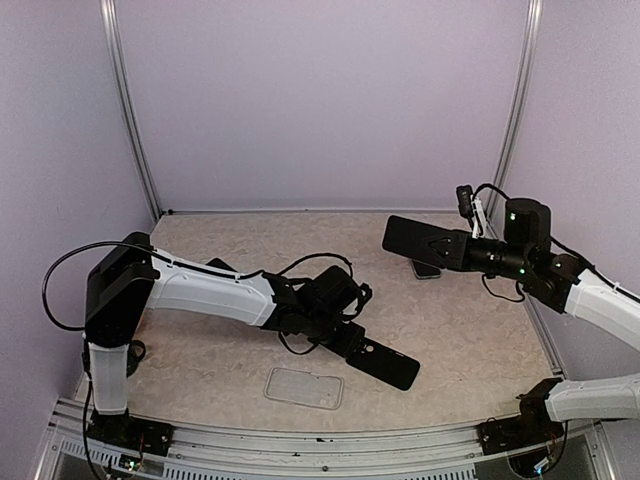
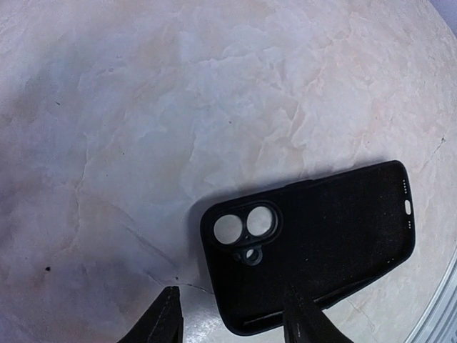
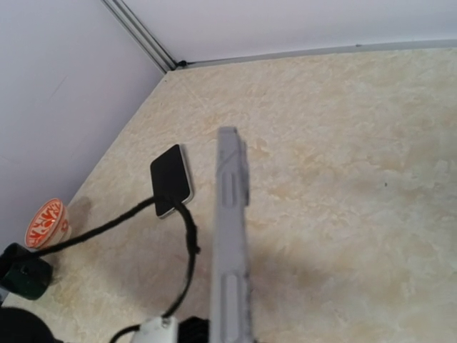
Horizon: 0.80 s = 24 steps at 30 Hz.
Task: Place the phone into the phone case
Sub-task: Move the phone case to the center of the board.
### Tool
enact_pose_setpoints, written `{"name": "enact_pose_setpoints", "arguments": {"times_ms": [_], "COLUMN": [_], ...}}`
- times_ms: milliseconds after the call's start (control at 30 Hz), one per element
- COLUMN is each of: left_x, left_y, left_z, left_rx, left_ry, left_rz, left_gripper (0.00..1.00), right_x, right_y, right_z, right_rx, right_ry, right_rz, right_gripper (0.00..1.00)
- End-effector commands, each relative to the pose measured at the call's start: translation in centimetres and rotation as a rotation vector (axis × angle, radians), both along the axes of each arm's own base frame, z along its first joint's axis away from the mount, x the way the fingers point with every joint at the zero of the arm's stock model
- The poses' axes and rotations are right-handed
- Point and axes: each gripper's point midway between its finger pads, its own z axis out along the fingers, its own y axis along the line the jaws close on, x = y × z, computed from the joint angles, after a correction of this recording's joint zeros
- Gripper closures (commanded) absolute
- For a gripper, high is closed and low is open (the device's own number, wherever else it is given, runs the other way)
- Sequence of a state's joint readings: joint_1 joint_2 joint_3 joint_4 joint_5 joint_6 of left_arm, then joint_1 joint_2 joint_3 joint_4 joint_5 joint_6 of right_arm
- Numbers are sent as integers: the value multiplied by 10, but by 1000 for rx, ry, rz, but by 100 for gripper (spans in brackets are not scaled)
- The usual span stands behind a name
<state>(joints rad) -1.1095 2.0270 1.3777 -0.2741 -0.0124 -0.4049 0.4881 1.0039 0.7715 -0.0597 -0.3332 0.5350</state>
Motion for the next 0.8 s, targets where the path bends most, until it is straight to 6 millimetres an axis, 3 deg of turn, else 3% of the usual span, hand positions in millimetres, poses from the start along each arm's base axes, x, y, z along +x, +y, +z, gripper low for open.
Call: {"name": "enact_pose_setpoints", "arguments": {"times_ms": [0, 767], "left_x": [3, 5], "left_y": [2, -6], "left_z": [-9, -30], "left_rx": [63, 100], "left_ry": [-28, -4], "left_rz": [16, 15], "left_gripper": [54, 73], "right_x": [1, -1], "right_y": [-5, -9], "right_z": [21, 22], "right_rx": [26, 24], "right_ry": [-79, -91], "right_rz": [-11, -17], "right_gripper": [100, 100]}}
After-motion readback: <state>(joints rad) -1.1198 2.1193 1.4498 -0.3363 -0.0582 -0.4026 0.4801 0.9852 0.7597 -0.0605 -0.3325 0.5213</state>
